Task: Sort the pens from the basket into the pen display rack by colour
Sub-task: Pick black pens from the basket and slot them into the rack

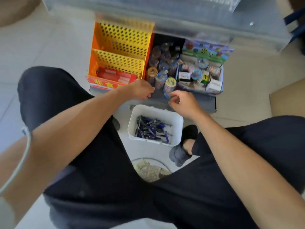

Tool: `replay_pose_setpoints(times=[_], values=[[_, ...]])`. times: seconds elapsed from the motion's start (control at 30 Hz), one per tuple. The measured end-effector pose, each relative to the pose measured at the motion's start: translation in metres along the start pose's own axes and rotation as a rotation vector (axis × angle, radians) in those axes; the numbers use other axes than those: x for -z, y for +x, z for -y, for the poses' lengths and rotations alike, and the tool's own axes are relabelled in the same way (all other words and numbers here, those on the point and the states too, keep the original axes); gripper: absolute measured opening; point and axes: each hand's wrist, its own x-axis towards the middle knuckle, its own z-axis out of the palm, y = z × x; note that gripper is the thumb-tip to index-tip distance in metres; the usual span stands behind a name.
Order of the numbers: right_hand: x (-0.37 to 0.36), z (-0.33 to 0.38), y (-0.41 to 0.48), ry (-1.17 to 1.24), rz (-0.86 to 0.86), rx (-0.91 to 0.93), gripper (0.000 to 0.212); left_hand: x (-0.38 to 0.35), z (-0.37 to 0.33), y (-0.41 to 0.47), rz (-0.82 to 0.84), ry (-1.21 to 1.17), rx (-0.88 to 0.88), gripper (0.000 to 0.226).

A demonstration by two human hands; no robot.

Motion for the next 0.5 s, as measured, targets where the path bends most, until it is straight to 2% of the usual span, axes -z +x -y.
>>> replay_pose_setpoints(times=[0.2, 0.33, 0.4, 0.5], values=[[-0.045, -0.033, 0.008, 0.032, 0.152, -0.125, 0.032, -0.022, 0.038, 0.026, 0.057, 0.074, 0.160, 0.019], [-0.079, -0.051, 0.014, 0.063, 0.251, -0.212, 0.030, -0.032, 0.070, 0.036, 0.056, -0.034, 0.275, 0.013], [-0.094, -0.056, 0.017, 0.069, 0.318, -0.251, 0.030, -0.041, 0.085, 0.041, 0.068, -0.099, 0.358, 0.017], [-0.118, -0.062, 0.024, 0.069, 0.415, -0.298, 0.032, -0.056, 0.099, 0.045, 0.002, -0.285, 0.494, 0.025]])
